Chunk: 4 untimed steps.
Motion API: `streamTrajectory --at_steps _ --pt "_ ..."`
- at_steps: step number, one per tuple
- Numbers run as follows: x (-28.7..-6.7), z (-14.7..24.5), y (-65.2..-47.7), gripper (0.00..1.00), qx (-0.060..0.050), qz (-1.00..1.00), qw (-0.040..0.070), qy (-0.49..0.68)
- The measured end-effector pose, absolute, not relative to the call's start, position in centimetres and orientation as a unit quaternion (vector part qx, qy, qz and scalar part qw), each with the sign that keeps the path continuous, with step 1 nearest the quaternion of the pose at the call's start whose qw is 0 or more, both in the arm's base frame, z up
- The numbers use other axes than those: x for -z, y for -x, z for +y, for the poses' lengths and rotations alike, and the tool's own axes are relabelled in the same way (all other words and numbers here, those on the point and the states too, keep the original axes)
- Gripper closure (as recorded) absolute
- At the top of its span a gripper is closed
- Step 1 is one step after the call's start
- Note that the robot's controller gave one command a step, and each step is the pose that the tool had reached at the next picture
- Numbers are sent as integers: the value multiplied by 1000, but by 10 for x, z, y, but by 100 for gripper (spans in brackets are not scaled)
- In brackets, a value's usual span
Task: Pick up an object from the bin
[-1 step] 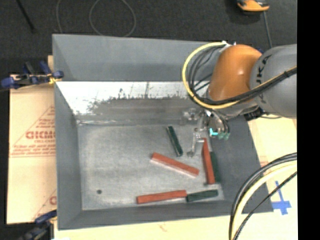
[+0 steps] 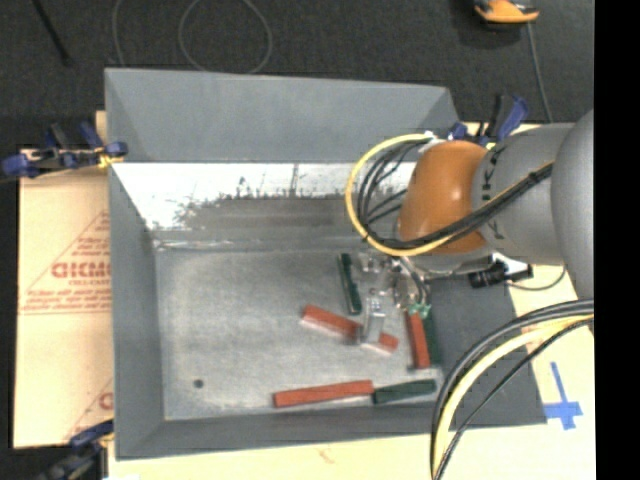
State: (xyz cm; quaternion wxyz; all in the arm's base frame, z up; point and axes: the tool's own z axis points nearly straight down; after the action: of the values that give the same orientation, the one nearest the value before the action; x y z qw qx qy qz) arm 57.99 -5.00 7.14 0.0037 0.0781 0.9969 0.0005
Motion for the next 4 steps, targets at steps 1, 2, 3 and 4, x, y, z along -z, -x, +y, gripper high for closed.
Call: streamTrajectory --at_steps 1,2,3,4 --pt "-72 -16 -527 0 0 999 3 -52" --pt "-75 -17 -531 100 0 999 7 -52" --pt "-71 -17 -528 0 0 999 3 -51" --pt "-74 -17 -531 100 0 999 8 -51"
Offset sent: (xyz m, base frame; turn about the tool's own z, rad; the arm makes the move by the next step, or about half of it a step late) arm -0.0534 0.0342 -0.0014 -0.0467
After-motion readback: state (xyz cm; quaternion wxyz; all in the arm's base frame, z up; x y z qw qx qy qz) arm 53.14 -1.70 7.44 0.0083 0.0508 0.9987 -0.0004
